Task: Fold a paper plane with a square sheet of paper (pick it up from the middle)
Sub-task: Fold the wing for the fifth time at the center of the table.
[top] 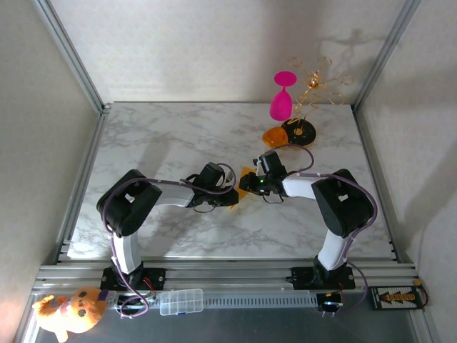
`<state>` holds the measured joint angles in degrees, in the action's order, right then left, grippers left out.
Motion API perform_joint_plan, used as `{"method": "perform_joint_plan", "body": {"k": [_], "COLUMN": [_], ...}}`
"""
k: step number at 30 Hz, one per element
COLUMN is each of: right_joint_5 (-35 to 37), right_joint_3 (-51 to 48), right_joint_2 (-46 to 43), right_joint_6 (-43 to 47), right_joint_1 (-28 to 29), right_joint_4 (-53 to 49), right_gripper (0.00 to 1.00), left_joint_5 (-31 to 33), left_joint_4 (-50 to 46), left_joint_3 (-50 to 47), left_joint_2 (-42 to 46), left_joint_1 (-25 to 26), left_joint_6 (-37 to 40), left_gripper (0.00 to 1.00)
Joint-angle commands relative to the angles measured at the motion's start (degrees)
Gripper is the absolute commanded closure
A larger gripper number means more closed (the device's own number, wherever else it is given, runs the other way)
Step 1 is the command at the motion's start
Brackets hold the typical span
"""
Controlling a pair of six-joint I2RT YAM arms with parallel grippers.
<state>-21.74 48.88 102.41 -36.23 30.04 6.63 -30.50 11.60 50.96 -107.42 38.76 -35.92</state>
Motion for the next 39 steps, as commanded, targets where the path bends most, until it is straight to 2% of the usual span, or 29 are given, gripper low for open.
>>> {"method": "perform_joint_plan", "body": {"k": [1, 10, 18, 28, 39], "right_joint_5": [-2.6, -2.7, 0.0, -7.2, -9.1], "right_joint_3": [1.1, 0.0, -3.0, -2.9, -1.9], "right_joint_2": [1.2, -2.4, -6.6, -2.6, 1.0], "right_joint_6": [1.4, 2.1, 1.9, 3.6, 3.5], "right_joint_1": [0.4, 0.1, -0.9, -0.5, -0.3], "right_joint_4": [0.3, 2.1, 2.9, 3.4, 3.4], "right_gripper": [0.69, 0.66, 0.65, 0.65, 0.65], "left_joint_5": [1.2, 1.3, 1.7, 1.8, 1.5], "left_joint_4": [-4.4, -3.1, -1.5, -0.9, -0.7], "left_joint_3": [-1.2, -1.6, -3.4, -3.9, -4.0], "left_joint_2": [-3.0, -2.7, -3.1, -3.2, -3.6], "left_joint_1": [-0.3, -0.4, -0.6, -0.7, -0.7], "left_joint_6": [-0.3, -1.4, -2.7, -3.4, -3.2], "left_gripper": [0.87, 0.86, 0.95, 0.97, 0.99]}}
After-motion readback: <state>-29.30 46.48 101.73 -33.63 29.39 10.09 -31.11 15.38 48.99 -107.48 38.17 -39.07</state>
